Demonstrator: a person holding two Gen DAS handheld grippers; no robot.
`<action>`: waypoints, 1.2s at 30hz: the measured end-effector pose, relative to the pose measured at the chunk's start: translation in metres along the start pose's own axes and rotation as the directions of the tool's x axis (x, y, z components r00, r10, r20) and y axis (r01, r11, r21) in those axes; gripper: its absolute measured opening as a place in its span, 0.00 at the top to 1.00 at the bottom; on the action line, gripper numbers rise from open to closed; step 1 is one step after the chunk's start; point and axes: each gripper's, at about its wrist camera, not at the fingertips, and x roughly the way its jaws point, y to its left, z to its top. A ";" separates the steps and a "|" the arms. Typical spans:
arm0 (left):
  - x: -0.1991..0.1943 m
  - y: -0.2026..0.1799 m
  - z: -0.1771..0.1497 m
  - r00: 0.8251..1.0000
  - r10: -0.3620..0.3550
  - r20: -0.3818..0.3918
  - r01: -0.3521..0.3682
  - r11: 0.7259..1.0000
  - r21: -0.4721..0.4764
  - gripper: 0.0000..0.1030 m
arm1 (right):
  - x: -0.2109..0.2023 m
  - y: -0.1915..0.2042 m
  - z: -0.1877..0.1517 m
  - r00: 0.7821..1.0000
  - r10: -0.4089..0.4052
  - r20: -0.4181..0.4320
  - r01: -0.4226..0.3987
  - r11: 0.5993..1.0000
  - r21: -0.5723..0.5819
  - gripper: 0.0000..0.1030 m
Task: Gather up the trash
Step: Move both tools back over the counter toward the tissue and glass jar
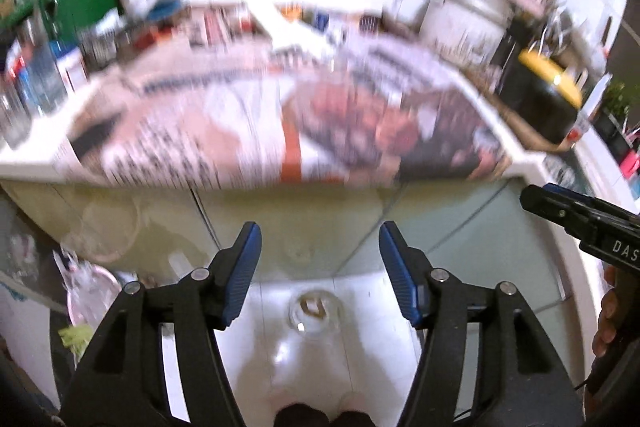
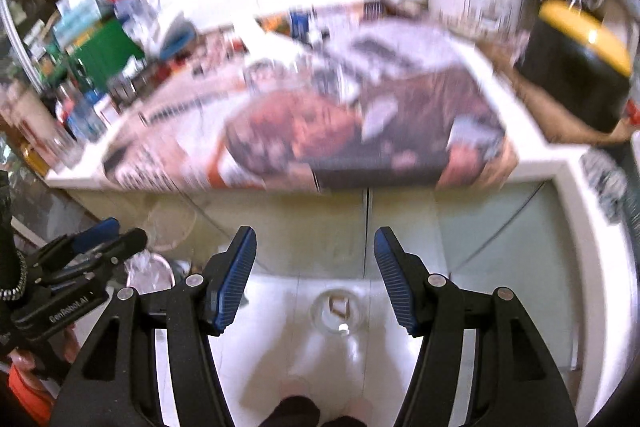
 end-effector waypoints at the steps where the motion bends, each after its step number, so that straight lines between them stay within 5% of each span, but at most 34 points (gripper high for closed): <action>1: -0.014 0.003 0.012 1.000 -0.006 0.029 0.006 1.000 0.005 0.38 | -0.010 0.005 0.006 1.000 -0.008 0.021 0.008 1.000 -0.004 0.43; 7: -0.074 0.013 0.043 0.986 -0.012 0.164 0.003 0.998 0.056 0.28 | -0.054 0.035 0.028 0.987 -0.048 0.152 0.051 0.999 -0.013 0.37; 14: -0.098 0.018 0.071 0.971 -0.024 0.238 0.014 0.999 0.042 0.10 | -0.075 0.044 0.054 0.968 -0.067 0.241 0.070 0.998 -0.005 0.35; 27: -0.048 0.012 0.147 0.960 0.101 0.261 -0.090 0.995 -0.053 0.08 | -0.034 0.005 0.131 0.963 0.010 0.269 0.006 0.998 -0.059 0.35; 36: 0.015 0.008 0.204 0.954 0.215 0.210 -0.176 0.966 -0.190 0.08 | 0.029 -0.033 0.194 0.981 0.129 0.148 -0.104 0.980 -0.167 0.35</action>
